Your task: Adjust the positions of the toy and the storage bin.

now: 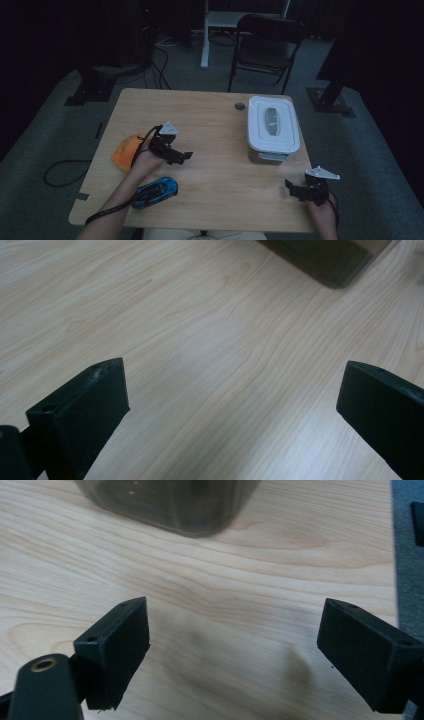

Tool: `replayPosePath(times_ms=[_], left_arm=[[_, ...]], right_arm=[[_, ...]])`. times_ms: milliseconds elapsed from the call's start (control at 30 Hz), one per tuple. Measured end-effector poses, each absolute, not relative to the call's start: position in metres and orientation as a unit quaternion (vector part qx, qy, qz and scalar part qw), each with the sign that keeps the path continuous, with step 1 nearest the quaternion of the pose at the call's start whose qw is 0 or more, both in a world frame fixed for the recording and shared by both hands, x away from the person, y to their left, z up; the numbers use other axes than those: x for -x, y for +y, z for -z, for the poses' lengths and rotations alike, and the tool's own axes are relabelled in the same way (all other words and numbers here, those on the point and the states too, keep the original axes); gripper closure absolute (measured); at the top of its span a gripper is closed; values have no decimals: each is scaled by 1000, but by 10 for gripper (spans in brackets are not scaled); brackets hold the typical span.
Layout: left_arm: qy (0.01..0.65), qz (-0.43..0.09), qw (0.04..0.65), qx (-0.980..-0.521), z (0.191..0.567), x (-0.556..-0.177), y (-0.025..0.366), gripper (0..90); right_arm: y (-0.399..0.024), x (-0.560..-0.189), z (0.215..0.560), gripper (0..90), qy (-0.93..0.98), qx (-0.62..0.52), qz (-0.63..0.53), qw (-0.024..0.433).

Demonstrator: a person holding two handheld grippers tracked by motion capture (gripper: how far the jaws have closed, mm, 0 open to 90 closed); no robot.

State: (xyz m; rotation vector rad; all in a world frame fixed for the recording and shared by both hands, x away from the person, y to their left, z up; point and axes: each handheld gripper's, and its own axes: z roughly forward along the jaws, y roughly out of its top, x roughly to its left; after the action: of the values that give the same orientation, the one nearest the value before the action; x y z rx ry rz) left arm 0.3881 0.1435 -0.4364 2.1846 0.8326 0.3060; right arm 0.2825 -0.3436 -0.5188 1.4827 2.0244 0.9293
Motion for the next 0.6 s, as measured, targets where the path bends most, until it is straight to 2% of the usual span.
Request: replayPosePath(times_ms=[600], left_arm=[[317,-113,378,-863,462,-421,73,9]], right_arm=[[-363,-310,517,130,724,-558,-321,247]])
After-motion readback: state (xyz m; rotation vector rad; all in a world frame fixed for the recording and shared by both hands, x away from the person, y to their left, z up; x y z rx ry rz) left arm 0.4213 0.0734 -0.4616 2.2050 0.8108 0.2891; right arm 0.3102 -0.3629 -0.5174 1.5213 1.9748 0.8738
